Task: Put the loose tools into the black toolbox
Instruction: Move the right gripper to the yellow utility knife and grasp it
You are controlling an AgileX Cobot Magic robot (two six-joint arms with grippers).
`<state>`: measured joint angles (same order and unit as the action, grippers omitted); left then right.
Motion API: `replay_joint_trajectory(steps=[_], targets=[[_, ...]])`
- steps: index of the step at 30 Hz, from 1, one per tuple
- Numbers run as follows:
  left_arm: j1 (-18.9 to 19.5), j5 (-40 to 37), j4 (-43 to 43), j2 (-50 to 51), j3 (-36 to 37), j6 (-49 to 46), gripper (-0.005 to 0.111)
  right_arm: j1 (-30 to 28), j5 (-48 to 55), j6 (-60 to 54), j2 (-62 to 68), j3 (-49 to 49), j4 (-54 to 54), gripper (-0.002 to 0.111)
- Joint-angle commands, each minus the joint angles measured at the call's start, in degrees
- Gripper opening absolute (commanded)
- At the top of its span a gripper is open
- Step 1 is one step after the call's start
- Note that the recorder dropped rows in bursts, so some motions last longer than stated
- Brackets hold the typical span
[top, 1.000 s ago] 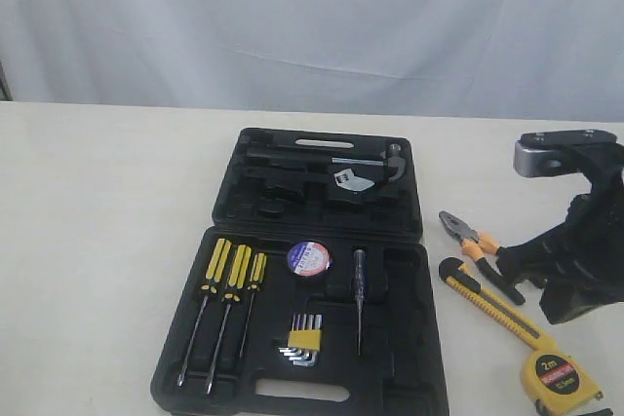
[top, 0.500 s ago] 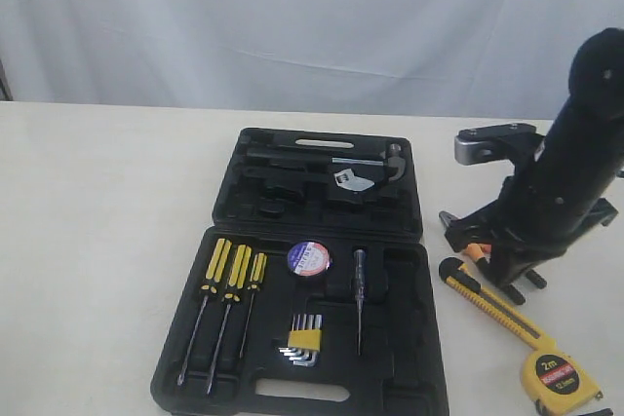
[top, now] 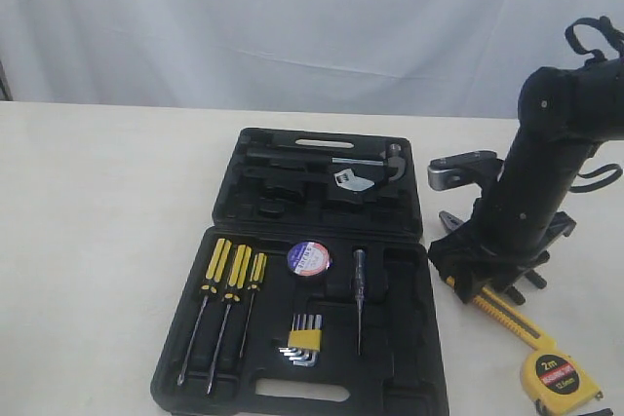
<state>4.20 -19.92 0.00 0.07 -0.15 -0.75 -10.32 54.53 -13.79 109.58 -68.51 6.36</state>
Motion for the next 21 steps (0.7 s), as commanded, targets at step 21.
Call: replay_joint_trajectory(steps=[21], targets=[[-0.27,0.31,0.0,-0.07,0.15,0.33,0.0,-0.4,-8.59,-2.96,5.98,-0.45,-2.61,0.053]])
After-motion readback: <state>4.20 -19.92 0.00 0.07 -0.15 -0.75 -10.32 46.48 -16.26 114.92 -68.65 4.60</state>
